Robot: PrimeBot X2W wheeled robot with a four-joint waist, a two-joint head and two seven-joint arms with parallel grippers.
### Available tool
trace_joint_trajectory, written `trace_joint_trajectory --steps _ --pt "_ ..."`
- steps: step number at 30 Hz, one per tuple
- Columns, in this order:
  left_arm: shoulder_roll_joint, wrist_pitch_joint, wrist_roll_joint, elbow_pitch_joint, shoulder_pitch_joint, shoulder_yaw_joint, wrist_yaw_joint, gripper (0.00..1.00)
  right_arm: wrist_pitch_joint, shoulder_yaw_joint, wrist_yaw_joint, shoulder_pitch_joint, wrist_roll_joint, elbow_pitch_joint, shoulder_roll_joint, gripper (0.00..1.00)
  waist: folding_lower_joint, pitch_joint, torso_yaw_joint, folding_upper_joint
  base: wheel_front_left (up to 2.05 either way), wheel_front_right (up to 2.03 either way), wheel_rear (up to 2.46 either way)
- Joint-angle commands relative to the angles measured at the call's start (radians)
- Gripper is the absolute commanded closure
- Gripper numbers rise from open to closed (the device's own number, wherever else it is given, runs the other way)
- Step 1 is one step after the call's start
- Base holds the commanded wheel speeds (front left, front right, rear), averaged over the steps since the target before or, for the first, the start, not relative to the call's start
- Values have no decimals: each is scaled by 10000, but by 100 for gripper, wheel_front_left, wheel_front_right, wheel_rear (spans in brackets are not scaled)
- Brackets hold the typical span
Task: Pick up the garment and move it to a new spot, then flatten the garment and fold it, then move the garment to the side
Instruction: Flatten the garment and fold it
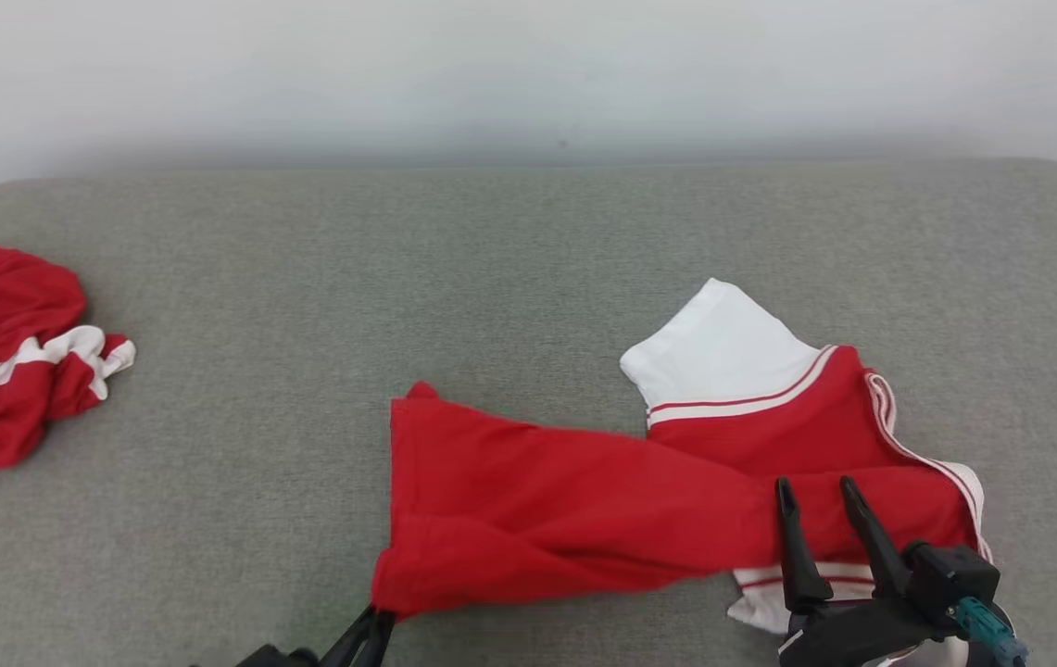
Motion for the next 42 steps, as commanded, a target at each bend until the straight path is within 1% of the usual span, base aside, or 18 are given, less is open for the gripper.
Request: trace_joint_trajectory --steps 1,4,5,6,7,8,13,18,22,25,27,33,37,42 --pt "5 -33 13 52 99 -9 11 100 -3 -5 -23 57 -53 -16 -2 0 1 11 227 0 0 0 0" --pt "-198 -35 -160 273 215 136 -47 100 -3 -8 -23 38 -95 19 -5 0 1 -12 317 0 0 0 0" --pt "-210 -33 -122 444 223 163 -47 83 -3 10 -23 32 -97 34 -3 0 1 -29 320 0 0 0 0" --pt "-302 -35 -97 506 198 255 -54 40 -3 33 -23 22 -97 48 -2 0 1 -50 313 0 0 0 0" --pt "-462 -35 -184 573 205 410 -57 6 -3 65 -23 4 -102 52 -2 0 1 -78 290 0 0 0 0" --pt "-513 -33 -155 707 269 499 -76 0 -3 65 -23 -17 -111 31 -5 0 1 -94 254 0 0 0 0" --pt "-845 -35 53 651 671 1534 66 0 -3 -207 -23 81 -157 -130 0 0 1 -151 97 0 0 0 0" --pt "-1183 -35 414 339 1117 2886 158 0 -3 -673 -23 295 -209 -315 -2 0 1 -254 32 0 0 0 0" --pt "-1571 -33 798 -154 1406 3952 84 0 -4 -1148 -23 481 -356 -461 -4 0 1 -341 3 0 0 0 0" --pt "-1872 -33 1264 -492 1542 4537 -50 0 -3 -1549 -23 714 -525 -508 -79 0 1 -416 -13 0 0 0 0" --pt "-2073 -35 1540 -723 1554 4818 -155 0 -3 -1798 -23 833 -566 -491 -211 0 1 -439 -9 0 0 0 0" --pt "-2548 -33 2129 -885 1685 5376 -361 0 -4 -2303 -23 1418 -677 -337 -239 0 1 -480 0 0 0 0 0" --pt "-2746 -35 2317 -914 1692 5538 -430 0 -1 -2269 -23 1675 -675 101 -186 0 1 -450 -34 0 0 0 0" --pt "-2861 -35 2504 -1008 1661 5666 -493 0 -3 -2193 -23 1464 -737 702 -156 0 1 -380 -78 0 0 0 0"
